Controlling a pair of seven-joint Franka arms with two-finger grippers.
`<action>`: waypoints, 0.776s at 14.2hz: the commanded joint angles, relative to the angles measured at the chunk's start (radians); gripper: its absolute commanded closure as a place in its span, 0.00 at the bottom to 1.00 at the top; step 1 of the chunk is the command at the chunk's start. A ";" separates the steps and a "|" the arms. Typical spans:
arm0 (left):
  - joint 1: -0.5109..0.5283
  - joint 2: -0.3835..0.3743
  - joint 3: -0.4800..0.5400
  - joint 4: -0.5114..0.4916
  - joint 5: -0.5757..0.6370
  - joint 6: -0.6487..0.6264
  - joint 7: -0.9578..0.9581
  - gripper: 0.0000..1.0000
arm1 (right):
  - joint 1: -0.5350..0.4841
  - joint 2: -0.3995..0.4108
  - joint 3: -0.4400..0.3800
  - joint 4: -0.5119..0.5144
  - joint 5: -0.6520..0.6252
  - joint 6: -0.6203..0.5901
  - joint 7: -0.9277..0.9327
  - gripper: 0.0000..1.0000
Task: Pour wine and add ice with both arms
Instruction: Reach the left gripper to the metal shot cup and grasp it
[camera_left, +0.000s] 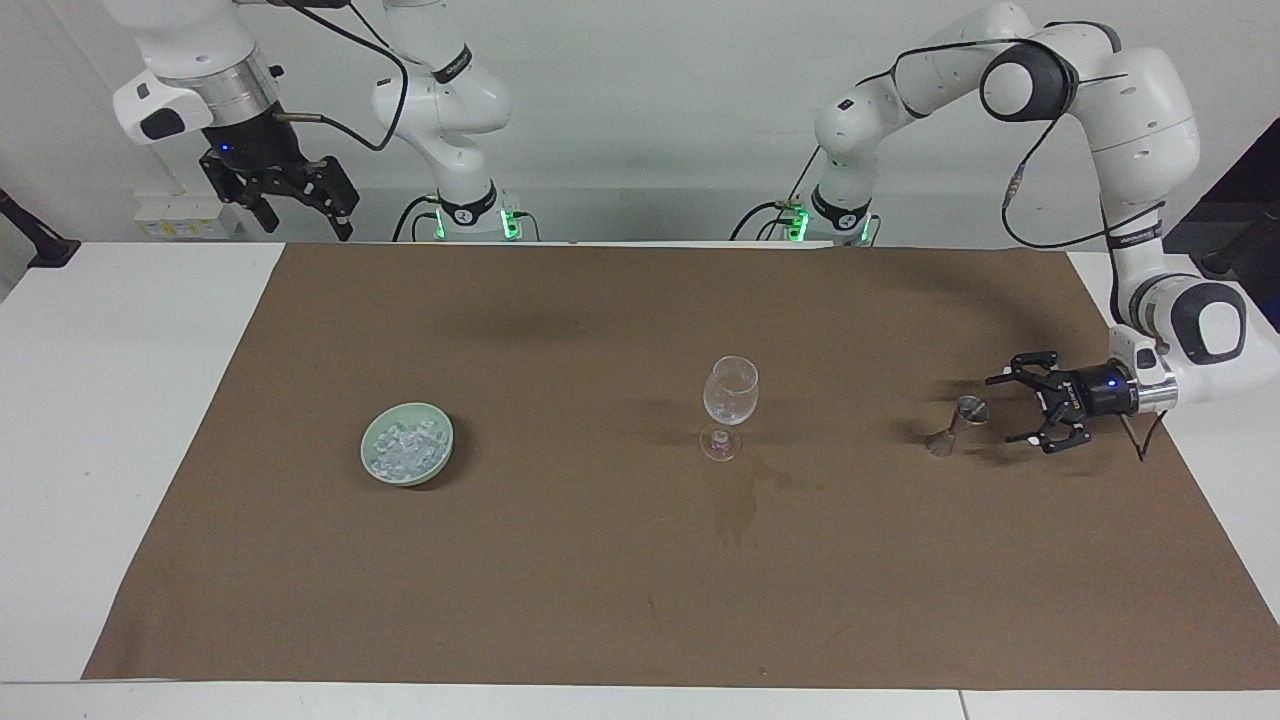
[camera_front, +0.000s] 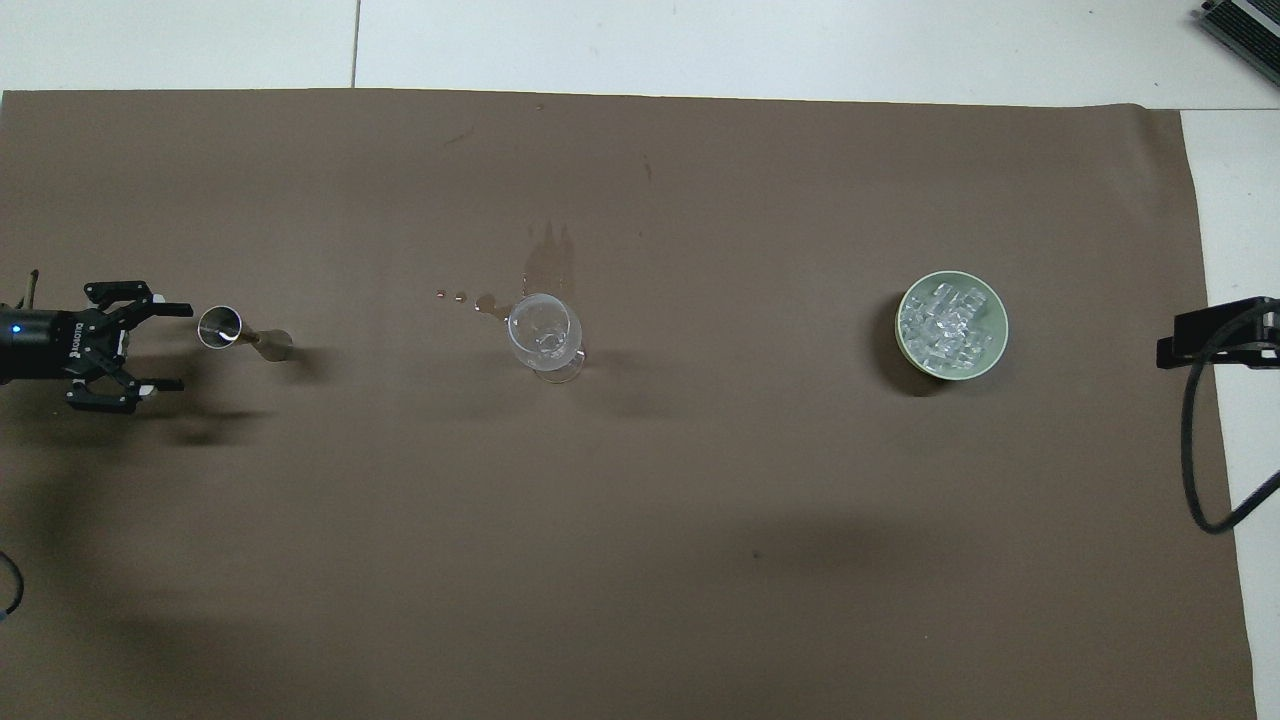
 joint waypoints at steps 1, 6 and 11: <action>0.029 0.034 -0.027 -0.009 -0.050 -0.029 0.045 0.00 | -0.004 -0.017 -0.002 -0.019 0.020 0.001 -0.016 0.00; 0.027 0.068 -0.042 -0.015 -0.085 -0.027 0.102 0.09 | -0.004 -0.017 -0.001 -0.019 0.022 0.001 -0.016 0.00; 0.029 0.088 -0.057 -0.016 -0.108 -0.027 0.119 0.11 | -0.004 -0.017 -0.001 -0.019 0.022 0.001 -0.016 0.00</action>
